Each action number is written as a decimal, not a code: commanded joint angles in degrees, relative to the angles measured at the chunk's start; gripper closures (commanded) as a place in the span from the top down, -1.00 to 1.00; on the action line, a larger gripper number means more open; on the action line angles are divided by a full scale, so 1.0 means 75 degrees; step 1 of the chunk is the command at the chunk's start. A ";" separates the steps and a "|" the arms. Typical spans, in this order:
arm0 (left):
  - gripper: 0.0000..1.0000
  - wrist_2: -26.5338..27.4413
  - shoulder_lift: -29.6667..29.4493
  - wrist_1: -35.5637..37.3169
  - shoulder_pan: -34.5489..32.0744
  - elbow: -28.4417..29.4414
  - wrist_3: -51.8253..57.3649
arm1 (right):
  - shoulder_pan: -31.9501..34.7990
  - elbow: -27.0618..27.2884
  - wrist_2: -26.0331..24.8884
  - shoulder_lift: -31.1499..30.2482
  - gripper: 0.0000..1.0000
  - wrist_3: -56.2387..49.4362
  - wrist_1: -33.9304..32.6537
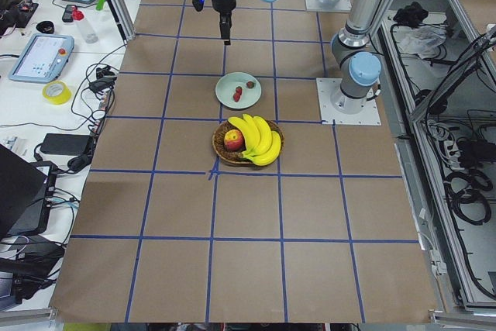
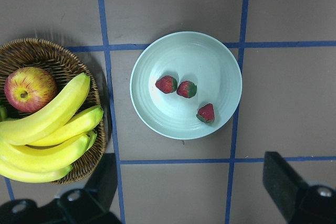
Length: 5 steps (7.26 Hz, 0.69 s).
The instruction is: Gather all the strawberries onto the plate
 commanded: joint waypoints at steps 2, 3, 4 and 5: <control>1.00 0.0014 0.0195 0.0120 -0.1021 -0.0035 -0.0695 | 0.0004 0.0000 0.0007 0.0000 1.00 0.0001 -0.0005; 1.00 0.0014 0.0148 0.0283 -0.1256 -0.0046 -0.0789 | 0.0004 0.0000 -0.0005 0.0000 1.00 0.0001 0.0006; 1.00 0.0060 0.0148 0.0296 -0.1397 -0.0128 -0.0790 | -0.0008 0.0000 -0.0005 0.0000 1.00 0.0001 -0.0005; 1.00 0.0061 0.0183 0.0366 -0.1422 -0.0210 -0.0778 | -0.0008 0.0000 -0.0005 0.0000 1.00 0.0001 -0.0005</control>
